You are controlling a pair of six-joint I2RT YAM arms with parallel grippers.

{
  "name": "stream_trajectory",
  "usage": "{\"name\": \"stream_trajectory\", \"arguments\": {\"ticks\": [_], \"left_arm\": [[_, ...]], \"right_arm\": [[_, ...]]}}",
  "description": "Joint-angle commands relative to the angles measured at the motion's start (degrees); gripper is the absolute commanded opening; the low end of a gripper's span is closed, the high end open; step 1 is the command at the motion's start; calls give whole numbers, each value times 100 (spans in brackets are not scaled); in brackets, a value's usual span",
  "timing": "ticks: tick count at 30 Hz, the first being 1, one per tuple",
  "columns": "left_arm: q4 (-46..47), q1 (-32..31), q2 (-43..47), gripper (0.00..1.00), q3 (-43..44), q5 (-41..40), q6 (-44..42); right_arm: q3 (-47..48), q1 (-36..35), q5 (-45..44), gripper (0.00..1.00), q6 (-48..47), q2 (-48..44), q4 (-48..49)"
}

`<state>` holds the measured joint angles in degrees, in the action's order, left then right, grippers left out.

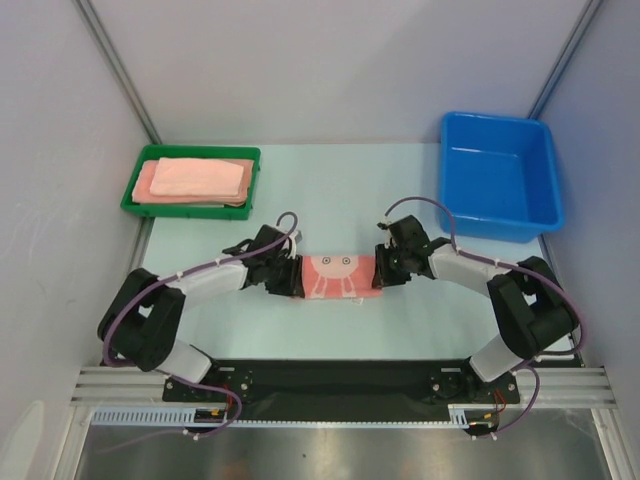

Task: Fold and stack the towels
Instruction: Fold the towel, then neatly place the folded towel into the bin

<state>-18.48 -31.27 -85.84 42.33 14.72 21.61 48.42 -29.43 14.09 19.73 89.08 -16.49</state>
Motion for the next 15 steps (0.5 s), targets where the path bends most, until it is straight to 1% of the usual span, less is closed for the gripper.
{"name": "stream_trajectory", "arguments": {"ticks": [1, 3, 5, 6, 9, 14, 15], "left_arm": [[-57, 15, 479, 42, 249, -740, 441], [-182, 76, 664, 52, 495, -900, 397], [-183, 234, 858, 55, 540, -971, 310], [-139, 383, 859, 59, 531, -936, 283], [80, 586, 640, 62, 435, -638, 160], [590, 595, 69, 63, 241, -224, 142], [730, 595, -159, 63, 224, -163, 160]], "right_arm": [[-79, 60, -327, 27, 49, -48, 252], [-61, 95, -415, 27, 49, -197, 138], [-79, 104, -520, 28, 23, -311, 85], [-87, 113, -582, 29, 14, -408, 50], [-87, 113, -600, 31, -48, -601, -152], [79, 131, -486, 34, -144, -1190, -302], [123, 139, -460, 35, -171, -1252, -328]]}}
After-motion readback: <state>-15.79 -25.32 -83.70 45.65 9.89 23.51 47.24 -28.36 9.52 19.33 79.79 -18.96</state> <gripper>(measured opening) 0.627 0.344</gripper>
